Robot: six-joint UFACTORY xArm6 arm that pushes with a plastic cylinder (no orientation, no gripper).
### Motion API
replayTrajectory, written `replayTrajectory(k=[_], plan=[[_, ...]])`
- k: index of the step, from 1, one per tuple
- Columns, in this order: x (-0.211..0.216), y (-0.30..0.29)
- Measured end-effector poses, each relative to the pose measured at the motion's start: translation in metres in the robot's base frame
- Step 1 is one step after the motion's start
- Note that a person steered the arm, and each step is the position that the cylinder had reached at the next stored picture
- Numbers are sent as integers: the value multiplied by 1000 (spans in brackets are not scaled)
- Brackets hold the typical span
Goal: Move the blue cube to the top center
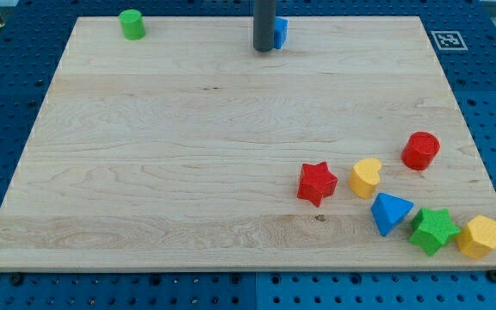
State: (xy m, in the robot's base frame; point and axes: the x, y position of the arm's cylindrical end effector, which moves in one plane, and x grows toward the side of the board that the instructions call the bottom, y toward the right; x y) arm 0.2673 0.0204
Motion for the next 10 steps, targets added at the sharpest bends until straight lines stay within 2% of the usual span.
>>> replayTrajectory(k=[1,2,3,4,5,10], plan=[[29,2],[46,38],[38,67],[10,60],[1,45],[-27,27]])
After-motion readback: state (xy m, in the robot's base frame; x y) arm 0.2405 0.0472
